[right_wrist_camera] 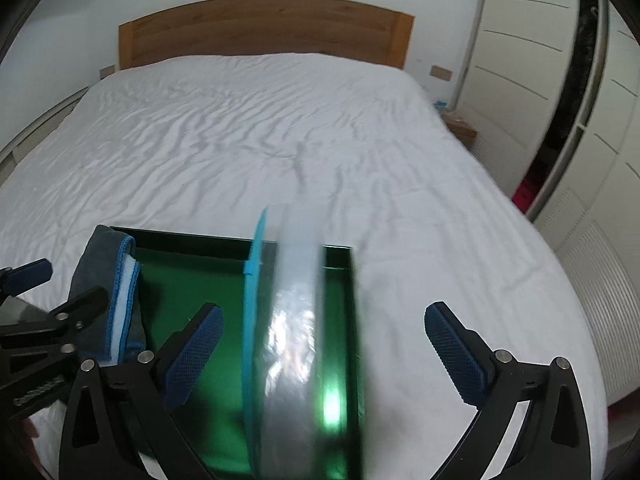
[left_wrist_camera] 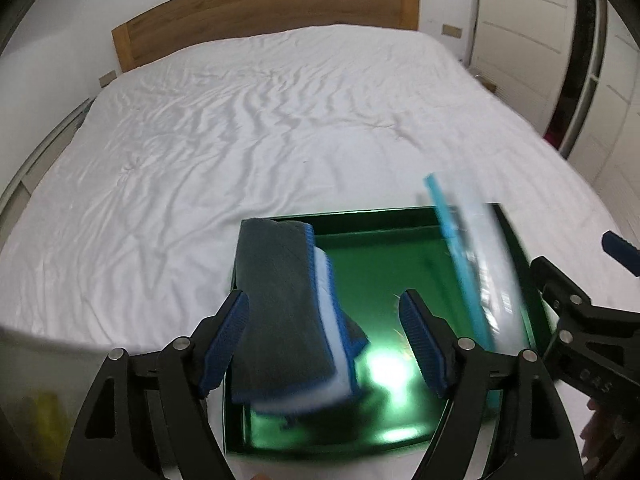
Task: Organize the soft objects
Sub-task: 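Withdraw both tools from the tray back toward the remaining items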
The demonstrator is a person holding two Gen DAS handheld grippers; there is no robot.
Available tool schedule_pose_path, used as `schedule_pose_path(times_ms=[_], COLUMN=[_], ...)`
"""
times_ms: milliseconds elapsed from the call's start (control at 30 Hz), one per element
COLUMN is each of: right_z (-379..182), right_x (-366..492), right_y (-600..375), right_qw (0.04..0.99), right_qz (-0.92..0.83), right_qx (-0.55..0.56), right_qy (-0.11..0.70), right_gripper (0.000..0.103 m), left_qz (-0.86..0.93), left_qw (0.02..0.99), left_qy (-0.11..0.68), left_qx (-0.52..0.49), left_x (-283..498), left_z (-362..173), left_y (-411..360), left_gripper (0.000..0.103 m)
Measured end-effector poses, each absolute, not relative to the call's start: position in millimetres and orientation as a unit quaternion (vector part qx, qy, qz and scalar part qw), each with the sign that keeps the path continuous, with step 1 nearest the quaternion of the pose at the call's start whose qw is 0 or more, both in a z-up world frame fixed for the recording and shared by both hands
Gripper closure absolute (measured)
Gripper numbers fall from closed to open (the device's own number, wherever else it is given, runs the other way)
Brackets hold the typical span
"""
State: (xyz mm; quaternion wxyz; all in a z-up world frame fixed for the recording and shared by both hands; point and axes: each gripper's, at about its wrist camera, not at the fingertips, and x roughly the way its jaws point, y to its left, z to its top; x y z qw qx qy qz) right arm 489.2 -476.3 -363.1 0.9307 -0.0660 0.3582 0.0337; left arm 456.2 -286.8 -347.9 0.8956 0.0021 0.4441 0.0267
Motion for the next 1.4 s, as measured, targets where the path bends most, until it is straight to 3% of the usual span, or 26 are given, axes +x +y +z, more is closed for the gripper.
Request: schedule_pose_path(times_ms=[500,967,1400], right_z=[-310,-281,-293], right_x=[305,160,144], right_y=[-450,-287,-184], right_qw=[0.924,0.906,0.895], right_qz=[0.027,0.127,0.191], right_qx=[-0.088,-0.078,-0.08], right_qy=[0.37,0.397,0.396], right_gripper=[0.0,0.0,0.0], left_qz=[-0.095,-0.021,0.083], left_qw=[0.896,0.875,0.87], left_qy=[0.433,0.484,0.486], left_qx=[-0.023,-0.018,-0.019], left_x=[295,182,139], left_z=[-275,-277,-298], left_y=[-261,-64,97], left_gripper=[0.031,0.031,0.031])
